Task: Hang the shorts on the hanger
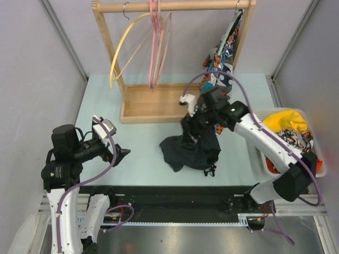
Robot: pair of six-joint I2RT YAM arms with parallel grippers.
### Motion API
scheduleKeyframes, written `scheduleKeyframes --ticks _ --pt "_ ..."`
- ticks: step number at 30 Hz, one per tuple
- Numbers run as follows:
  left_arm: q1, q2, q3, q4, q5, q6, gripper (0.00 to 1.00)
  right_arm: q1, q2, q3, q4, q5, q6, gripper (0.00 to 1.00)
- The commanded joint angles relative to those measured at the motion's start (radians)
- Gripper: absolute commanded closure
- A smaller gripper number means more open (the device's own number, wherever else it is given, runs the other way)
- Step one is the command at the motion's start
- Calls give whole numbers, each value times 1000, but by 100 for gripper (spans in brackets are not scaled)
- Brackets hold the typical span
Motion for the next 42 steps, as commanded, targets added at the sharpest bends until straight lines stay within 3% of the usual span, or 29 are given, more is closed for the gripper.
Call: scheduleKeyframes --ticks 1,2,6,9,11,15,16,21,25,28,36,39,40,42 --pt "5 -2 -35 -34 52 169 0 145 62 11 121 67 -17 16" --pt "5 0 -39 -52 52 188 0 148 80 10 112 56 -20 11" --pt "-26 53 -47 -141 40 317 0 72 71 -1 40 4 -57 7" --pt "-128 95 -73 -157 0 372 0 -46 1 -27 21 -126 -66 7" --pt "-185 104 -90 -94 -29 354 1 -94 -37 -52 2 -134 -92 8" --pt "-369 112 -147 75 -138 293 4 -195 -131 -110 -74 -125 -127 10" --pt "-464 118 -171 163 -173 258 5 -221 -165 -125 -78 -122 -126 10" --pt "-736 254 -193 391 -393 185 11 -431 -215 -210 -78 -157 -78 15" --pt "-823 460 -116 558 -425 38 19 -508 -229 -250 -72 -105 -38 22" --pt "-863 627 -37 603 -427 -69 26 -556 -252 -263 -92 -105 -37 23" --pt "-888 925 88 638 -416 -282 31 -602 -300 -277 -118 -114 -66 24" --pt "-889 991 114 614 -414 -307 44 -602 -301 -279 -118 -120 -83 24" --pt "-889 1009 123 591 -411 -307 58 -600 -303 -279 -117 -124 -89 25" --pt "-900 1009 154 566 -436 -287 77 -603 -304 -279 -117 -128 -100 25"
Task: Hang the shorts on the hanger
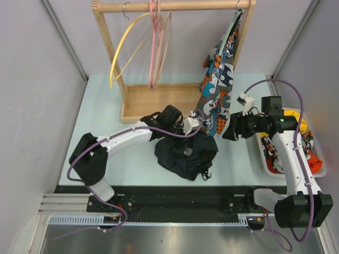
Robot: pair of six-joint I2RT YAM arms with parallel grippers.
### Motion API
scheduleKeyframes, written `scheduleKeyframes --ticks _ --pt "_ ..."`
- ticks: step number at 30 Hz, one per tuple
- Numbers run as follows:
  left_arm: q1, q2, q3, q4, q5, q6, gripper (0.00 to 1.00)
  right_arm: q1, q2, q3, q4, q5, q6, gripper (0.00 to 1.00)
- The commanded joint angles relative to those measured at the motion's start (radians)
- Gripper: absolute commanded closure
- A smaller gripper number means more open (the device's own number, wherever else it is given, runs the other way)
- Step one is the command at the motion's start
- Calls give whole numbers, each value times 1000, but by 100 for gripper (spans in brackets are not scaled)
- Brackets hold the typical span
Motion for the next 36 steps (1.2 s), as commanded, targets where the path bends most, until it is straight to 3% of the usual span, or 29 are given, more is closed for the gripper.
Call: scheduleKeyframes --ticks 1,2,8,14,17,20,25,31,36 --pt "-22 2 95 -58 -42 -24 87 -3 -24 -3 -1 -26 -34 25" --pt "-27 -28 108 -74 -95 -2 100 -3 -28 -3 -1 -28 -39 25" --pt "-42 -330 103 -140 -223 270 100 -3 -59 -3 7 -57 -100 24" --pt "-47 -638 -47 -137 -220 556 100 4 -53 -3 46 -156 -163 24" --pt "-45 -783 -153 -122 -180 726 100 76 -41 -4 97 -161 -172 24" --pt "-48 -872 -239 -108 -131 798 99 197 -30 -9 169 -112 -168 23" --pt "-47 -832 -241 -53 -213 678 100 400 19 -18 260 -49 -134 22" --pt "-10 -707 -158 10 -290 411 100 520 79 -47 336 -45 -73 19" --pt "99 -569 -66 -42 -301 208 100 613 102 -92 430 -10 25 12"
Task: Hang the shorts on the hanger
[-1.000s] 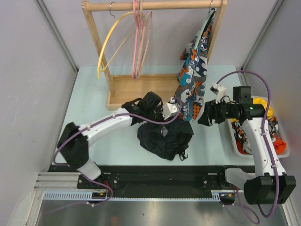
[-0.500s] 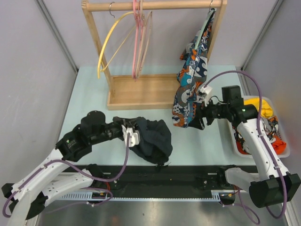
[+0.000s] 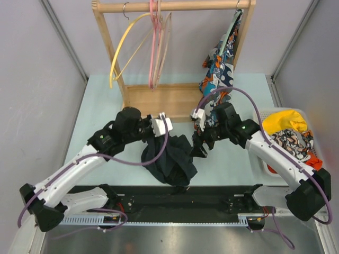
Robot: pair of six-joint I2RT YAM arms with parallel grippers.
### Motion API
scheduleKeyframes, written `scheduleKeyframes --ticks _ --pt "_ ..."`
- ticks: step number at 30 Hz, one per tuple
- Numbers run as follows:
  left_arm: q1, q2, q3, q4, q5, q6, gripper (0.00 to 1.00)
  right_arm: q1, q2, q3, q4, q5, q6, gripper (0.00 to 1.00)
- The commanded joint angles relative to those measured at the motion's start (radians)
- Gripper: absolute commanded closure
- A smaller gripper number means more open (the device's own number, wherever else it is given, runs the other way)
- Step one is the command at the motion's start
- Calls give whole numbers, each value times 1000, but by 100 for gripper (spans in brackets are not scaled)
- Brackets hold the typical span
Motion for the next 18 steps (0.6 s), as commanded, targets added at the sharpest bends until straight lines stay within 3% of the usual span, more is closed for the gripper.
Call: scheduleKeyframes --ticks 1,8,11,14,16,17,18 --pt "87 90 110 15 -22 -228 100 78 17 -27 143 53 96 11" --pt "141 150 142 -6 -9 -339 100 239 115 -46 325 383 176 7" --pt "173 182 159 -42 -5 -385 100 277 165 -47 364 449 199 12" --pt "215 187 164 -63 49 -408 100 299 198 -47 387 541 209 29" --pt "230 177 154 -68 76 -410 99 297 209 -47 387 586 213 56" --pt "238 164 145 -74 93 -406 98 282 206 -47 382 613 211 82" --pt "242 154 141 -75 102 -403 95 265 198 -47 376 615 217 92"
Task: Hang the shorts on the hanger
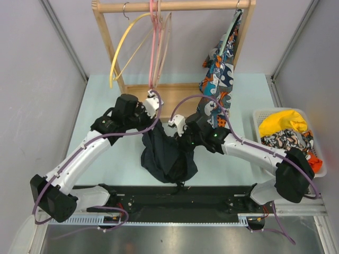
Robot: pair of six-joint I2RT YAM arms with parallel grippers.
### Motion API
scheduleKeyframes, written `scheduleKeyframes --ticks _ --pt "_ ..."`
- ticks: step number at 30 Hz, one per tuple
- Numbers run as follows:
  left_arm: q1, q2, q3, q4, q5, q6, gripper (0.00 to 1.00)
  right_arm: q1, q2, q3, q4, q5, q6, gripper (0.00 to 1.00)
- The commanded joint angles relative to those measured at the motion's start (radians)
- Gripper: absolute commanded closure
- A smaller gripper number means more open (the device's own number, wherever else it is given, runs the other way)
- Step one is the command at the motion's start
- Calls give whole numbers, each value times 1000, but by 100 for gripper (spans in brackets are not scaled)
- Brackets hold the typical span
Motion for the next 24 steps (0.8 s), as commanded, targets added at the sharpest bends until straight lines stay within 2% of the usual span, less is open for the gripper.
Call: scheduleKeyframes --ticks 1,2,3,5,6,9,16,18,24 --pt "29 -45 18 -15 80 -41 93 -46 -32 -1 46 127 39 100" --pt "36 -51 10 -22 100 -36 87 -104 -44 -1 38 89 50 100" --pt "39 -68 -2 -30 112 -33 68 -138 -58 -1 29 57 68 100" --pt "39 -84 -17 -55 147 -10 53 -202 -93 -1 12 -23 92 100" --pt "39 -100 -37 -64 195 -1 42 -249 -101 -1 8 -54 99 100" --pt "26 -131 -99 -82 221 16 30 -297 -126 -1 -6 -123 127 100" --pt "-151 -131 -211 -56 84 -10 29 -296 -144 -1 -19 -137 182 100" --pt "-170 -104 -237 -50 13 -38 29 -296 -147 -1 -26 -120 190 100" --pt "-173 18 -266 -79 -50 -144 30 -296 -158 -2 -54 -91 184 100"
